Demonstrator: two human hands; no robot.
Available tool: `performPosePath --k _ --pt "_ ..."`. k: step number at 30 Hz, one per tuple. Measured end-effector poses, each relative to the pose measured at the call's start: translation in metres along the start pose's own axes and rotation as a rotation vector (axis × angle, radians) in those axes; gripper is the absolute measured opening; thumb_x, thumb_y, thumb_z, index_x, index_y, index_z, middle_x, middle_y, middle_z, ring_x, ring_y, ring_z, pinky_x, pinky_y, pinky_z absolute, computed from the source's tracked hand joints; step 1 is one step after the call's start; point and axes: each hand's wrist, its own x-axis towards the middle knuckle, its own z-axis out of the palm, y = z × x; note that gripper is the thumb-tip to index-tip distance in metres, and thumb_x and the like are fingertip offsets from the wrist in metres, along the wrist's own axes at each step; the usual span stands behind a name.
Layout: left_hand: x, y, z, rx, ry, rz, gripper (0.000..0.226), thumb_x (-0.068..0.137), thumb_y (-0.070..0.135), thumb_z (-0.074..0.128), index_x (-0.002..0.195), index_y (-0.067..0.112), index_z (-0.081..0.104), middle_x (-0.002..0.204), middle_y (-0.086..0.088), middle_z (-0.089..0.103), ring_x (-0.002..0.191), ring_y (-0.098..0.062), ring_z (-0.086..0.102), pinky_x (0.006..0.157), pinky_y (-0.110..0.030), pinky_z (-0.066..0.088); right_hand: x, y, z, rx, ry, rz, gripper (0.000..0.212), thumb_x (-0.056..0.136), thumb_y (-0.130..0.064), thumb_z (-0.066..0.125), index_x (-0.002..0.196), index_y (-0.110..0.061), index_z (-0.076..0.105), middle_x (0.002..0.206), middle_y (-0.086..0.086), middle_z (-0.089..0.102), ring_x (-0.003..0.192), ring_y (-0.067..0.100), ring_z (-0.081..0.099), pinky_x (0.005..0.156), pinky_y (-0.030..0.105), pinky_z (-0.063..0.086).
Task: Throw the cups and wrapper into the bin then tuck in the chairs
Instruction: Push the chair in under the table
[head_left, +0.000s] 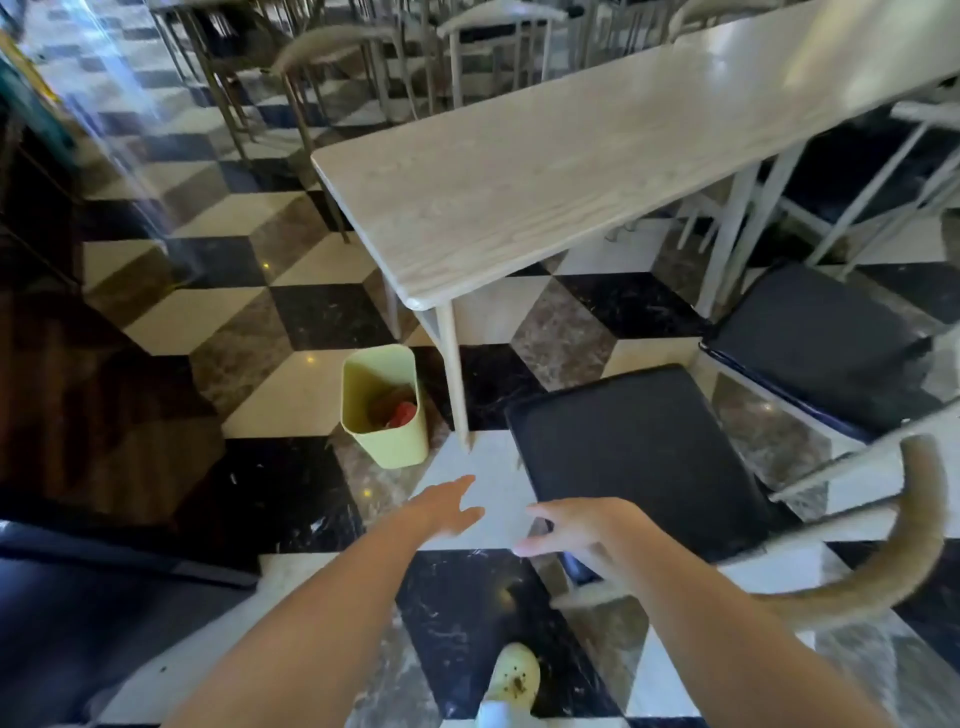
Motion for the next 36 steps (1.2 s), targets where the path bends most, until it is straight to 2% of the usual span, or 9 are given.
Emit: performPosePath --k 4,11,17,21,24,27,29,32,36 --pt "-0.029 0.029 0.026 0.037 0.045 0.102 0.058 0.101 0.043 0.031 0.152 0.020 0.016 0.160 -0.004 0.022 0.143 -0.026 0.028 0.116 -0.033 0.021 -0.027 0.012 0.018 -0.036 0.122 -0.053 0.074 0.079 -0.071 0.053 0.139 -0.030 0.041 0.141 -0.002 0.046 0.120 0.018 0.049 0.096 0.034 0.041" --pt "-0.083 0.063 0.091 -0.067 0.151 0.156 0.063 0.099 0.047 0.037 0.153 0.027 0.012 0.162 0.000 0.017 0.146 -0.025 0.024 0.118 -0.037 0.022 -0.092 0.041 0.057 -0.001 0.276 -0.112 0.087 0.092 -0.049 0.052 0.153 -0.021 -0.002 0.162 -0.004 0.002 0.147 0.021 0.016 0.111 0.036 0.024" --pt "-0.102 0.125 0.108 -0.009 0.261 0.323 0.078 0.094 0.053 0.044 0.154 0.027 0.002 0.163 0.004 -0.001 0.151 -0.021 -0.002 0.122 -0.046 0.005 -0.126 0.108 0.081 -0.122 0.358 -0.061 0.083 0.088 -0.059 0.051 0.153 -0.032 0.005 0.161 -0.006 0.015 0.145 0.022 0.024 0.114 0.048 0.026" --pt "-0.090 0.181 0.125 0.141 0.272 0.380 0.084 0.090 0.060 0.044 0.154 0.023 0.003 0.164 0.001 -0.001 0.151 -0.018 -0.007 0.121 -0.044 -0.003 -0.140 0.156 0.084 -0.229 0.417 -0.072 0.077 0.088 -0.060 0.050 0.151 -0.034 0.014 0.157 -0.007 0.028 0.140 0.022 0.034 0.112 0.046 0.028" --pt "-0.079 0.222 0.135 0.202 0.265 0.376 0.083 0.090 0.058 0.048 0.153 0.018 0.013 0.162 -0.003 0.013 0.151 -0.020 0.006 0.122 -0.038 0.003 -0.147 0.186 0.079 -0.250 0.448 -0.131 0.071 0.088 -0.056 0.053 0.148 -0.032 0.025 0.150 -0.005 0.041 0.132 0.021 0.045 0.107 0.042 0.036" --pt "-0.069 0.261 0.141 0.149 0.335 0.337 0.072 0.084 0.058 0.058 0.143 0.021 0.040 0.144 -0.001 0.048 0.132 -0.023 0.042 0.113 -0.036 0.032 -0.153 0.215 0.069 -0.246 0.444 -0.240 0.062 0.088 -0.049 0.056 0.143 -0.030 0.036 0.138 -0.005 0.053 0.120 0.020 0.054 0.098 0.040 0.044" --pt "-0.066 0.281 0.141 0.146 0.343 0.279 0.063 0.081 0.058 0.062 0.133 0.023 0.050 0.129 0.001 0.059 0.118 -0.021 0.054 0.101 -0.035 0.045 -0.155 0.236 0.061 -0.244 0.418 -0.290 0.056 0.089 -0.042 0.057 0.140 -0.030 0.041 0.134 -0.004 0.057 0.116 0.020 0.056 0.095 0.041 0.046" --pt "-0.060 0.304 0.141 0.127 0.332 0.180 0.046 0.086 0.047 0.062 0.123 0.020 0.059 0.119 0.001 0.065 0.110 -0.021 0.059 0.094 -0.033 0.047 -0.160 0.274 0.042 -0.287 0.350 -0.328 0.054 0.089 -0.024 0.057 0.141 -0.029 0.042 0.134 -0.003 0.057 0.118 0.022 0.055 0.096 0.040 0.046" --pt "-0.057 0.316 0.151 0.015 0.403 0.048 0.038 0.089 0.033 0.064 0.125 0.020 0.060 0.122 0.000 0.065 0.112 -0.021 0.058 0.098 -0.030 0.043 -0.165 0.319 0.020 -0.270 0.302 -0.349 0.054 0.090 -0.017 0.057 0.141 -0.028 0.044 0.141 -0.005 0.052 0.126 0.019 0.049 0.102 0.034 0.040"
